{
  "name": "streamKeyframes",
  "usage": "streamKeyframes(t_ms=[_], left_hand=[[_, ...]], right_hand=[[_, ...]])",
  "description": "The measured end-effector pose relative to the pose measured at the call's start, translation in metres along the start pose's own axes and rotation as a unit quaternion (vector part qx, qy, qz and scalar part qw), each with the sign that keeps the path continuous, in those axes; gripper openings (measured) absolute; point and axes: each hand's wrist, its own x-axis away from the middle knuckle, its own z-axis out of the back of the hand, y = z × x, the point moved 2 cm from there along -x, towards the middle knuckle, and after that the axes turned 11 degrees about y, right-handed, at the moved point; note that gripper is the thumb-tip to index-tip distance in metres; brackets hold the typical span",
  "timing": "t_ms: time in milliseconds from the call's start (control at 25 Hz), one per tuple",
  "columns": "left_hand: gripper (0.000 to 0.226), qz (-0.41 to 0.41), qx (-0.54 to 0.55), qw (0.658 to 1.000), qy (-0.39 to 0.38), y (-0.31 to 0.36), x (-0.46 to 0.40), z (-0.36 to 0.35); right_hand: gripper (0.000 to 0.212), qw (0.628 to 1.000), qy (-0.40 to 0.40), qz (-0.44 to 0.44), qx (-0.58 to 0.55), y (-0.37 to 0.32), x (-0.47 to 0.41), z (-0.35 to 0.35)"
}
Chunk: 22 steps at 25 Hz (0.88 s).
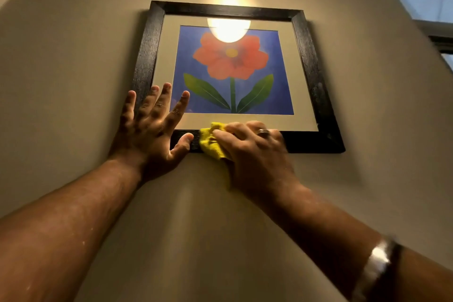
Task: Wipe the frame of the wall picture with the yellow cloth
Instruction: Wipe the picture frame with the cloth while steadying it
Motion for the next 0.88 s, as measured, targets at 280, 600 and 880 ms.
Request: streamKeyframes(t_ms=[280,600,880], left_hand=[[0.081,0.005,0.010,1.000,0.017,0.001,0.002,0.001],[0.081,-0.001,0.007,1.000,0.011,0.002,-0.002,0.002],[0.081,-0.003,0.003,1.000,-0.003,0.002,-0.001,0.003]], right_hand=[[0.059,0.955,0.063,-0.286,0.038,0.114,0.061,0.017],[0.057,0.987,-0.035,-0.160,-0.004,0.155,0.019,0.015],[0.085,0.976,-0.130,-0.162,-0.058,0.158,0.025,0.020]])
